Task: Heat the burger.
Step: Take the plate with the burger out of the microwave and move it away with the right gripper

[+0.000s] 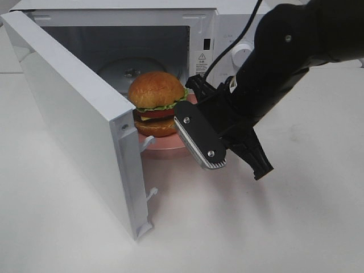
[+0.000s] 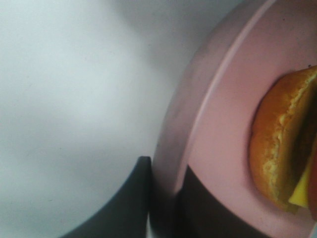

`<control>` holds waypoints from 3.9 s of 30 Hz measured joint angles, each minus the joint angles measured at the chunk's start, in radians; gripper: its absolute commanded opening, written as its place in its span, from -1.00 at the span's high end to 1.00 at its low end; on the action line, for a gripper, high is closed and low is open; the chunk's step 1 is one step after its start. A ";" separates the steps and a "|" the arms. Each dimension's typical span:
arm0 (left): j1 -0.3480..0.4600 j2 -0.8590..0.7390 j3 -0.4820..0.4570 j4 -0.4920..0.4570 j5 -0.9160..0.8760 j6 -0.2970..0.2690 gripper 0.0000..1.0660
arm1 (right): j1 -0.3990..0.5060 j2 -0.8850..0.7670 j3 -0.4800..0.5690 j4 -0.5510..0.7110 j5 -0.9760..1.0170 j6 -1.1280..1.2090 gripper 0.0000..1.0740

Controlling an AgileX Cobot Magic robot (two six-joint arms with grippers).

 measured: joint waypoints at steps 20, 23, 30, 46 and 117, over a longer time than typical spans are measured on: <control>0.000 0.000 0.000 0.000 0.000 0.000 -0.88 | 0.000 -0.292 0.304 0.000 -0.105 0.002 0.99; 0.000 0.000 0.000 0.000 0.000 0.000 -0.88 | 0.000 -0.341 0.340 0.000 -0.105 0.007 0.98; 0.000 0.000 0.000 0.000 0.000 0.000 -0.88 | 0.000 -0.449 0.417 -0.001 -0.108 0.046 0.98; 0.000 0.000 0.000 0.000 0.000 0.000 -0.88 | 0.000 -0.694 0.538 -0.101 -0.100 0.214 0.97; 0.000 0.000 0.000 0.000 0.000 0.000 -0.88 | 0.000 -1.013 0.716 -0.828 0.422 1.636 1.00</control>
